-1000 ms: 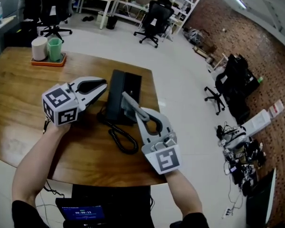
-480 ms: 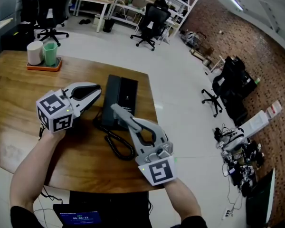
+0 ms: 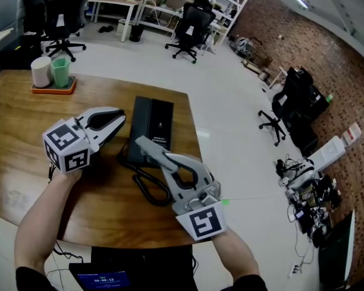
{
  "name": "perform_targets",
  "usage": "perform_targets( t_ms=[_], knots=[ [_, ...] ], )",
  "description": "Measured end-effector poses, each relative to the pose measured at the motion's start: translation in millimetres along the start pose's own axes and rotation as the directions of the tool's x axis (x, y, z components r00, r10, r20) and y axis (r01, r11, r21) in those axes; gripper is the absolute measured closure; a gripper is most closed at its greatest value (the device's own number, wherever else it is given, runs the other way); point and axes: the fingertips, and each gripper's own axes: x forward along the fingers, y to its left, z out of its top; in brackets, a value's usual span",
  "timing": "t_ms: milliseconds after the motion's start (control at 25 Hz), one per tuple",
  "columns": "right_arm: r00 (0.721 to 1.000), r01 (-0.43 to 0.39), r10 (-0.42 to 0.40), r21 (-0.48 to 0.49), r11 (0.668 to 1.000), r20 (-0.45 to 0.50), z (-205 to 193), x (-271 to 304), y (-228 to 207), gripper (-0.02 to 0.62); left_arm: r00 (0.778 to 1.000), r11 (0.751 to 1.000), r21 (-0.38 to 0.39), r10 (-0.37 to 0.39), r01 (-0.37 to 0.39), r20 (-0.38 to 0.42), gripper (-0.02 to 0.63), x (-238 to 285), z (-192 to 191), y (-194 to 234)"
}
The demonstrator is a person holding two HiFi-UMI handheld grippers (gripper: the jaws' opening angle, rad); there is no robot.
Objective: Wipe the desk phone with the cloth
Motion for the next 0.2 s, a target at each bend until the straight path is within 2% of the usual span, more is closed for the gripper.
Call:
perform_targets(
  t_ms=[200],
  knots=[
    [1.000,-0.004,0.004,-0.010,1.000,0.008,-0.8,-1.5,0.3,0.572,1.000,1.000,0.001,0.006,-0.006,0.004,0.584,1.8,-4.0,1.1]
  ],
)
